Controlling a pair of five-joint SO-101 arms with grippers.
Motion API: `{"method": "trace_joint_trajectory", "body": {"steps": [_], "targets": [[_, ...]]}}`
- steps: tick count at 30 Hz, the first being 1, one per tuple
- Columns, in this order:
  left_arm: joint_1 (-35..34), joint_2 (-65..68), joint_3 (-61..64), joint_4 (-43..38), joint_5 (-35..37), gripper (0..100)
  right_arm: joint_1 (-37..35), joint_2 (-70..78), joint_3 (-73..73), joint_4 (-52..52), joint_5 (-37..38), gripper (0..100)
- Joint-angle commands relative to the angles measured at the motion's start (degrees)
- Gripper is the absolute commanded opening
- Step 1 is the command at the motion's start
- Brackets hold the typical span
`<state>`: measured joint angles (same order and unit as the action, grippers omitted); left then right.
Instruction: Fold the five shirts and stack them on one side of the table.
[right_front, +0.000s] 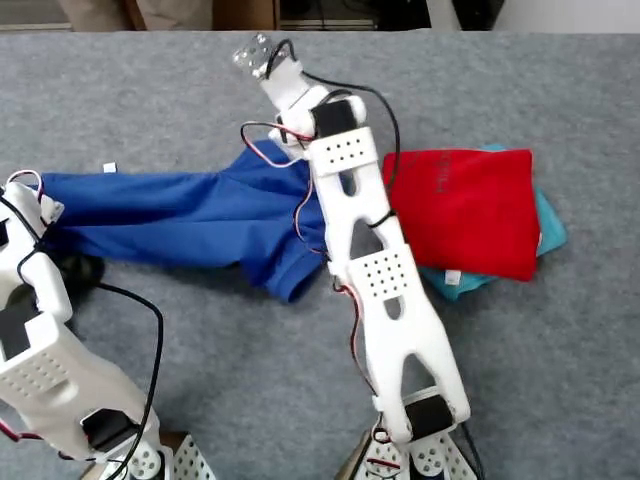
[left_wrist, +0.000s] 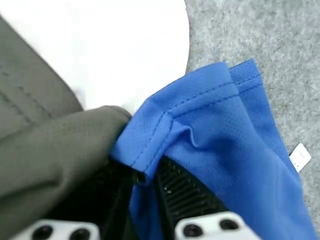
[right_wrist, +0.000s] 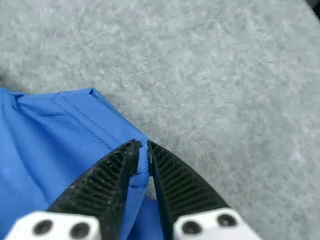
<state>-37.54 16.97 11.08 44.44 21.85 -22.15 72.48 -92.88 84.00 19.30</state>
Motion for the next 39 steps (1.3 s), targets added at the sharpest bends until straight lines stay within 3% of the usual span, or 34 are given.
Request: {"method": "trace_joint_trajectory", "body": {"steps": [1, 13, 18, 30, 36, 39], "targets": [[0.5, -0.4, -2.5, -0.2, 0.3, 2, 0.7, -7.7, -2.3, 0.4, -2.5, 0.5], [0.5, -0.4, -2.2, -0.2, 0.3, 2, -5.6, -16.0, -2.3, 18.4, -2.5, 0.5], [0.5, -0.4, -2.1, -0.2, 0.3, 2, -6.9, -18.6, 1.5, 18.5, -4.2, 0.5], [0.5, -0.4, -2.3, -0.2, 0.3, 2, -14.9, -43.3, 44.0, 17.8, -6.3, 0.5], [0.5, -0.4, -2.2, -0.2, 0.3, 2, -15.0, -44.9, 53.6, 17.2, -6.3, 1.1], [0.5, -0.4, -2.2, -0.2, 0.3, 2, -14.7, -45.2, 55.1, 17.6, -8.1, 10.3]]}}
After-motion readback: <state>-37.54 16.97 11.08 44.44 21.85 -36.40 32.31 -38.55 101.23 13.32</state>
